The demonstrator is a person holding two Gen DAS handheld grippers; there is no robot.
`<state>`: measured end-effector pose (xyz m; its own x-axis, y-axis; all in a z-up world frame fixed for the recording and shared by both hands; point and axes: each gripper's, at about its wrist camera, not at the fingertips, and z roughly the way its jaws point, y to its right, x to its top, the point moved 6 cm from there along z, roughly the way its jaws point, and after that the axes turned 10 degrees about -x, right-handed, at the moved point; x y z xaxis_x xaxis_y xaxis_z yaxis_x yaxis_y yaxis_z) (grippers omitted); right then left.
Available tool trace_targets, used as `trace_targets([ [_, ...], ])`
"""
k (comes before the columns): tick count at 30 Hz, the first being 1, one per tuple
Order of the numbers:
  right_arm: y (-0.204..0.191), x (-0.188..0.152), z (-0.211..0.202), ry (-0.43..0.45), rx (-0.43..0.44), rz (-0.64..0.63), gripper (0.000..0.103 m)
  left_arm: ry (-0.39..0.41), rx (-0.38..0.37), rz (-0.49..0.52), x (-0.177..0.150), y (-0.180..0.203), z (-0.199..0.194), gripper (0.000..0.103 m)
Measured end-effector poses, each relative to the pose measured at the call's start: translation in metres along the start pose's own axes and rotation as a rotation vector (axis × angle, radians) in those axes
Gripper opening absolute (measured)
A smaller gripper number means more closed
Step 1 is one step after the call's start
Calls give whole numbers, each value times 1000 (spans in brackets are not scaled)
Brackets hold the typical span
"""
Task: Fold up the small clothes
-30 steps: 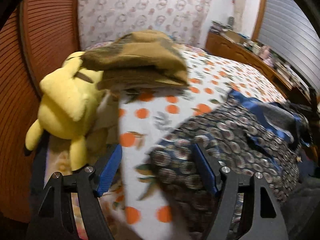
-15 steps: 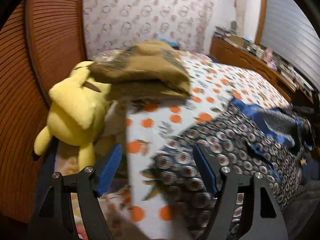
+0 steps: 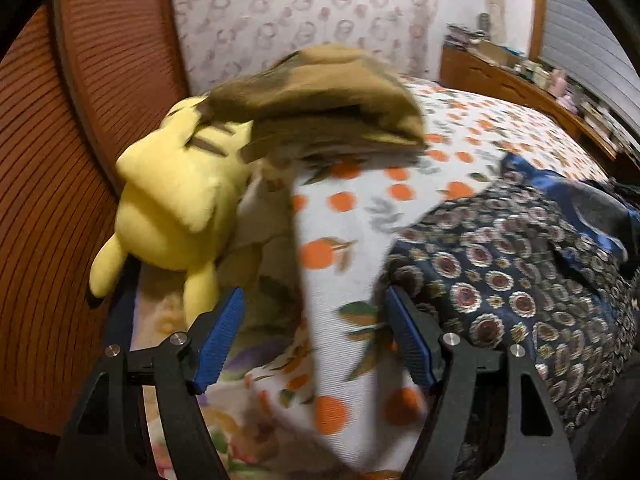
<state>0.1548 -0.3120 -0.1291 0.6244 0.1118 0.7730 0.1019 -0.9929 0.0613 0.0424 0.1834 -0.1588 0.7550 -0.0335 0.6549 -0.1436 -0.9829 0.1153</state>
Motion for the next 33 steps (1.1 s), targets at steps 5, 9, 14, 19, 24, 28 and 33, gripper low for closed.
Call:
trace_targets([
  [5, -1, -1, 0, -1, -1, -5, 45, 8, -78, 18, 6, 29, 0, 74],
  [9, -3, -4, 2, -7, 4, -5, 45, 4, -117, 28, 8, 44, 1, 74],
  [14, -7, -3, 5, -16, 9, -24, 45, -6, -167, -5, 8, 48, 6, 70],
  [19, -10, 0, 9, -24, 1, -28, 48, -17, -248, -12, 6, 57, 8, 31],
  [24, -12, 2, 12, -35, -37, -54, 48, -23, -259, -2, 5, 62, 10, 17],
  [28, -2, 8, 12, -25, -54, -26, 48, -24, -257, -1, 6, 62, 11, 17],
  [33, -8, 10, 18, -48, 25, -30, 48, -18, -276, 0, 7, 64, 11, 7],
])
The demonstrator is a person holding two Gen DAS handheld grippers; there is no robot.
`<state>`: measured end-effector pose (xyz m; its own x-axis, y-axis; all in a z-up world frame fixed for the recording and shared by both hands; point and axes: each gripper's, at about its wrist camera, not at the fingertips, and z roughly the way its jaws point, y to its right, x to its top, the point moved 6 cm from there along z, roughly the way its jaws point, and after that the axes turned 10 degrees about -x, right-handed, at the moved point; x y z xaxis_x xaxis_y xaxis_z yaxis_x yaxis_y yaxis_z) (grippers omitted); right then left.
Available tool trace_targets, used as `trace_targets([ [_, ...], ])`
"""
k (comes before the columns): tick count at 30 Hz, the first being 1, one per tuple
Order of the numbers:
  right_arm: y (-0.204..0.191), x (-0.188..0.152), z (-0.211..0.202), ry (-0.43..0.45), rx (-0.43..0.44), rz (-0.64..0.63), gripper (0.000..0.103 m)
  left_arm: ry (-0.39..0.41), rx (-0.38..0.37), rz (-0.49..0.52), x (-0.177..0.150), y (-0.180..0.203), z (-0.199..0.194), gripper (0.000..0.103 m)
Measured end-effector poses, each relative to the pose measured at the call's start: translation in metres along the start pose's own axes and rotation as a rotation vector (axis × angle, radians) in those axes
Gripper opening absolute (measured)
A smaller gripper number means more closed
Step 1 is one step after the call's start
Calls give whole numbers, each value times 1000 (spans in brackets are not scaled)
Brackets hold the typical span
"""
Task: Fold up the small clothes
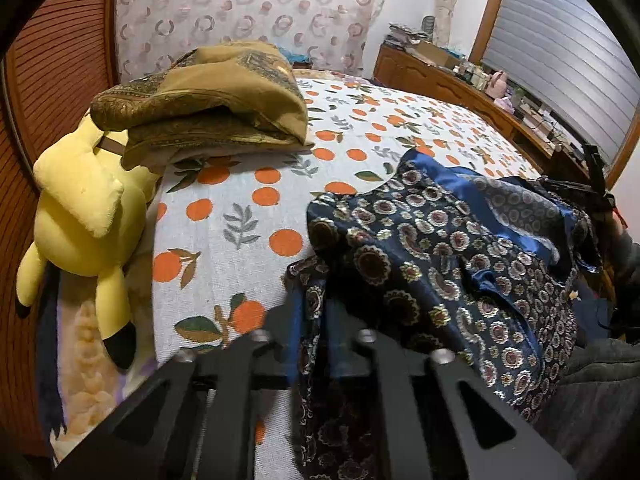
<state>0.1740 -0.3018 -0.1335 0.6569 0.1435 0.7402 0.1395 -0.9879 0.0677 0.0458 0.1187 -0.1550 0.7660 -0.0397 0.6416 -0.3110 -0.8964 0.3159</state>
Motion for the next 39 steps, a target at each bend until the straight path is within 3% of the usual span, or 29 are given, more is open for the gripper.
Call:
trace_targets([
  [1, -5, 0, 0, 1, 13, -17, 42, 9, -4, 1, 2, 1, -1, 5],
  [2, -11, 0, -1, 3, 31, -35, 21, 16, -6, 1, 3, 3, -1, 4],
  [3, -17, -2, -2, 0, 56, -60, 12, 33, -11, 11, 5, 7, -4, 3],
  [7, -34, 0, -27, 86, 70, -120, 7, 132, -60, 81, 21, 33, -30, 3],
  [14, -20, 42, -138, 371, 52, -56, 6, 344, -44, 172, 76, 68, -99, 3],
  [19, -17, 76, -210, 527, 45, -65, 6, 498, -33, 199, 121, 78, -142, 3],
  [23, -13, 103, -239, 597, 17, -76, 6, 565, -26, 192, 159, 69, -151, 3],
  [30, -5, 173, -195, 560, -67, -44, 6, 622, 63, 131, 240, 17, -125, 3],
  [32, -11, 194, -159, 505, -88, -14, 6, 580, 103, 108, 263, -5, -100, 3],
  [34, -22, 214, -111, 390, -114, 17, 9, 518, 154, 77, 275, -27, -68, 4],
  [36, -24, 217, -59, 276, -192, 33, 24, 417, 206, 41, 277, -50, -36, 10],
  [38, -29, 209, -19, 183, -226, 31, 28, 354, 212, 21, 268, -69, -11, 38],
  [39, -34, 203, -4, 158, -235, 26, 28, 347, 210, 14, 262, -73, -6, 45],
])
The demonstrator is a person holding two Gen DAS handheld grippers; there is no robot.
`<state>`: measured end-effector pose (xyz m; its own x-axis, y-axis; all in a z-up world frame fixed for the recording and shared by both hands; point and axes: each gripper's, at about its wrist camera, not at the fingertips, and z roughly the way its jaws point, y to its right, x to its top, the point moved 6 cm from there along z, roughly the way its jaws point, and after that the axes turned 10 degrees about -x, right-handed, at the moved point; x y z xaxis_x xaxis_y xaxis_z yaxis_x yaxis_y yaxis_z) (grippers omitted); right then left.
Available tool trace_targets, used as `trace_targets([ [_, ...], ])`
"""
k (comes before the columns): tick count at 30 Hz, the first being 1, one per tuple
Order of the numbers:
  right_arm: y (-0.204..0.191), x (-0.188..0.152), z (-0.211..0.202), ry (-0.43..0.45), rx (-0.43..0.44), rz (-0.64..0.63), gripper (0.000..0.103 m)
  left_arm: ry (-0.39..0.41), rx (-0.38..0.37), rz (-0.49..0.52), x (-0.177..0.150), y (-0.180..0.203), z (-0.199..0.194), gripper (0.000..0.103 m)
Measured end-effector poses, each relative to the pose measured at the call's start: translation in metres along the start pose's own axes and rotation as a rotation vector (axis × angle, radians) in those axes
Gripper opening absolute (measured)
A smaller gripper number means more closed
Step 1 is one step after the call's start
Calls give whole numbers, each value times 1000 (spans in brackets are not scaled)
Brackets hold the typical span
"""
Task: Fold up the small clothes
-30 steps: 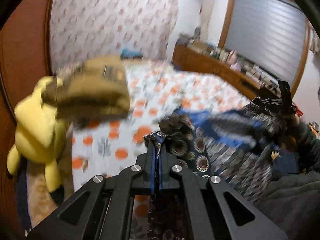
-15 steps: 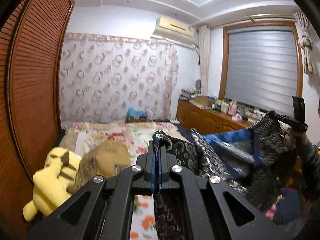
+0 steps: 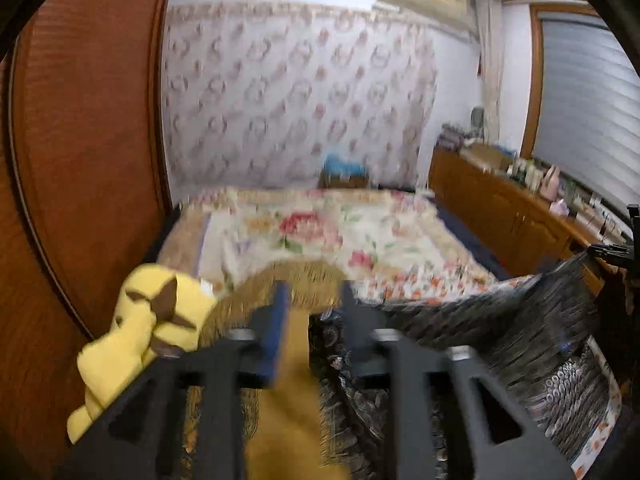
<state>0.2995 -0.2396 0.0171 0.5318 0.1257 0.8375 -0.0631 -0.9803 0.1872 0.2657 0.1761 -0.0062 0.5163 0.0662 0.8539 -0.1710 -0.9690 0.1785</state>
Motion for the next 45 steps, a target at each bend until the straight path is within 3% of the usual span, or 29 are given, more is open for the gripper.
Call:
trace_targets([
  [4, -25, -26, 14, -27, 56, -12, 33, -49, -46, -17, -31, -3, 7, 77],
  [11, -47, -49, 17, -27, 169, -48, 34, -64, -62, 46, -48, 35, 4, 78],
  [15, -68, -50, 20, -36, 222, -47, 38, -63, -104, 54, -45, 58, 6, 78],
  [20, -64, -56, 38, -79, 264, -57, 39, -94, -175, 99, -54, 99, 17, 78],
  [28, -82, -33, 77, -138, 304, -44, 39, -173, -278, 135, -78, 159, 42, 77],
  [31, -85, -34, 93, -160, 251, -52, 39, -230, -322, 136, -91, 179, 54, 55],
  [35, -85, -39, 115, -212, 247, -31, 38, -294, -340, 146, -108, 198, 70, 48],
  [36, -83, -41, 117, -212, 248, -30, 35, -307, -343, 148, -111, 201, 73, 48],
  [39, -81, -44, 116, -194, 270, -53, 8, -351, -309, 156, -117, 206, 87, 45],
  [40, -80, -45, 113, -184, 277, -60, 6, -359, -301, 158, -116, 206, 91, 30],
  [41, -81, -45, 110, -166, 284, -67, 5, -368, -290, 159, -117, 205, 94, 5],
  [45, -68, -42, 76, -70, 323, -40, 5, -299, -283, 177, -109, 208, 75, 3],
])
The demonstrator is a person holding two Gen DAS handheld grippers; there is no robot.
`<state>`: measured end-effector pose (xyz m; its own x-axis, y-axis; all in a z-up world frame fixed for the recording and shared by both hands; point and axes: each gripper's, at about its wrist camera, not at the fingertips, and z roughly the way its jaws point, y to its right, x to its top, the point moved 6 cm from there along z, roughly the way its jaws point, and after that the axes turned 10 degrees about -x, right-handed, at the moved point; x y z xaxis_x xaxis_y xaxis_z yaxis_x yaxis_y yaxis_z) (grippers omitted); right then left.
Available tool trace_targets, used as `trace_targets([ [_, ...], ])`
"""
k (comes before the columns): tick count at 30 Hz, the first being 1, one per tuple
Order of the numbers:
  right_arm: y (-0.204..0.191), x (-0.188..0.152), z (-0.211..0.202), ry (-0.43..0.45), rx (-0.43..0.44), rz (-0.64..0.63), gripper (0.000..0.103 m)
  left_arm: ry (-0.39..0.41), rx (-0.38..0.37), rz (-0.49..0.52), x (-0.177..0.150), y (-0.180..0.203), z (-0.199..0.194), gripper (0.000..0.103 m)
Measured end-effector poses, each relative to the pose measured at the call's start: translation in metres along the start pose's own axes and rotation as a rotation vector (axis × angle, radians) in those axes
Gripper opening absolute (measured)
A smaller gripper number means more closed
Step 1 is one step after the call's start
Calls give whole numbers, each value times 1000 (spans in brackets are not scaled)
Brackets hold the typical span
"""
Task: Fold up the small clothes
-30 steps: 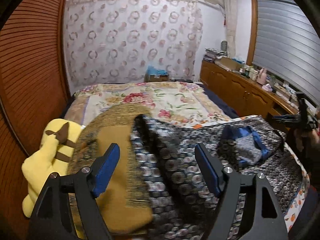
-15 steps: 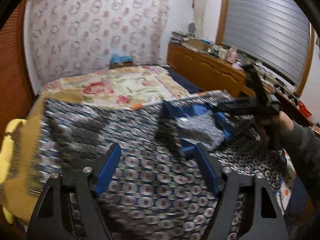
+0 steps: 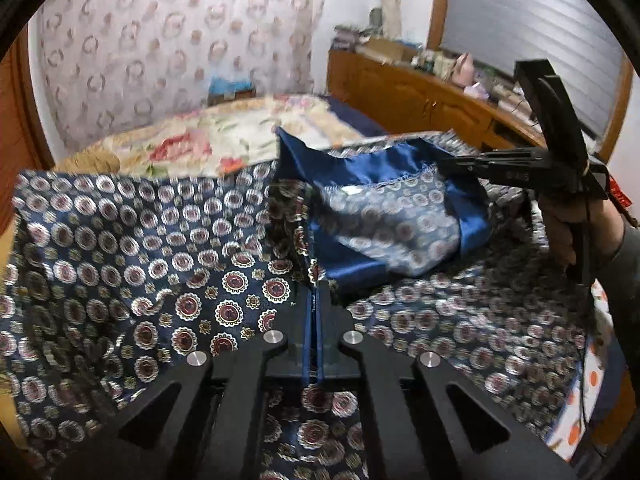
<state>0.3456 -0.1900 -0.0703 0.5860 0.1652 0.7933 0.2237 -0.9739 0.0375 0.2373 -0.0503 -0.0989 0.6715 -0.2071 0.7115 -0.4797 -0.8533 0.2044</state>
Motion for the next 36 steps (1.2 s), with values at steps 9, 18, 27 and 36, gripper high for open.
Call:
trace_targets([
  [9, -2, -47, -120, 196, 82, 15, 5, 100, -3, 50, -23, 23, -78, 3],
  [18, -4, -138, -169, 132, 95, 37, 5, 91, 21, 11, -63, 19, -95, 6],
  [27, 12, -158, -197, 125, -12, 5, 32, 165, 22, -46, -68, 8, -119, 51],
  [36, 26, -159, -209, 166, -89, 45, 41, 243, 128, -76, -72, -8, -142, 79],
])
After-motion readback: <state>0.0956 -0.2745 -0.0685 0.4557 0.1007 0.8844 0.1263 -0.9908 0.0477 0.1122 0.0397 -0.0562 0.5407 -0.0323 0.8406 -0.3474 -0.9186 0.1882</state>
